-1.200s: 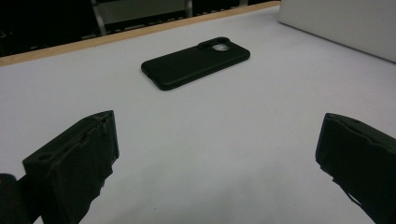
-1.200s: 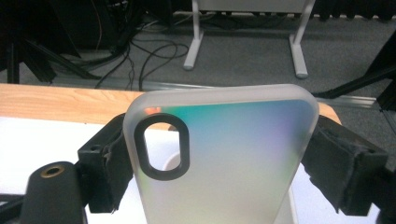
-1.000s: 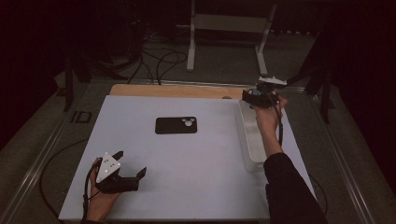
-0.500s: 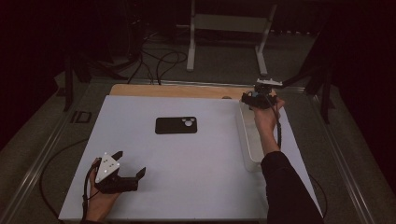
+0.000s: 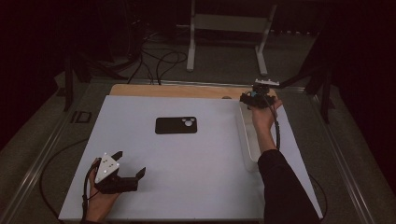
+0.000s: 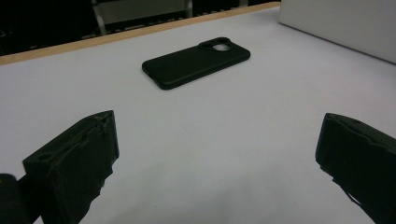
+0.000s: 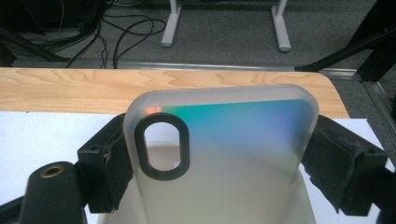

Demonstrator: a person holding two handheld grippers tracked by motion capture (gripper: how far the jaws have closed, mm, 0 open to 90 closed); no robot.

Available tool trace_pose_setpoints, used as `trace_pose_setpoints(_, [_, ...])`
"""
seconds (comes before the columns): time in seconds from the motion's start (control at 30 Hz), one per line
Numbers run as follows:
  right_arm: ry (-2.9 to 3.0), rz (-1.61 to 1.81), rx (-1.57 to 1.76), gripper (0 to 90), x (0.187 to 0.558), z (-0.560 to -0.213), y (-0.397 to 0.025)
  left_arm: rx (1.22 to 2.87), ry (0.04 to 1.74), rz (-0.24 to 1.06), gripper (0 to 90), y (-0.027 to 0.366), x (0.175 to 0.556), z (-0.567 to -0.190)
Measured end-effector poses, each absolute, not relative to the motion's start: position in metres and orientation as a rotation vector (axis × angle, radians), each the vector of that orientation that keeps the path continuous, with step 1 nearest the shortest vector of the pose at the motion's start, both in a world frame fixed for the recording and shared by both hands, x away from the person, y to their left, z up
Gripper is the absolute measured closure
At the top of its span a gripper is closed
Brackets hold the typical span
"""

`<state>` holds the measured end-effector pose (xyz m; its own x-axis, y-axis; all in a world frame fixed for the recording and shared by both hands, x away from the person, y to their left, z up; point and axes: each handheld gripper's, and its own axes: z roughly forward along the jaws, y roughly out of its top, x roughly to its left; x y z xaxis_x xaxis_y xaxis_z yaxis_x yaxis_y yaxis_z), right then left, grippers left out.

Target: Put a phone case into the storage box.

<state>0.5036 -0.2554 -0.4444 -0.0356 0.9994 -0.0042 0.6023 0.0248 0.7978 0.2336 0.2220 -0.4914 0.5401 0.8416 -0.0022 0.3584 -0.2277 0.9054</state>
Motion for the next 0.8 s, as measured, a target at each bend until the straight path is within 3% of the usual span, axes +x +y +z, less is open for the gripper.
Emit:
trace_pose_setpoints(0.47, [1.727,0.878,1.63,9.8,0.506,-0.443,-0.259,1.818,0.993,0.626,0.1,0.221,0.233,-0.492])
trace_pose_setpoints(0.8, [1.693,0.915,1.615,9.7,0.506,-0.432,-0.263,1.821,0.994,0.626,0.1,0.221,0.234,-0.492])
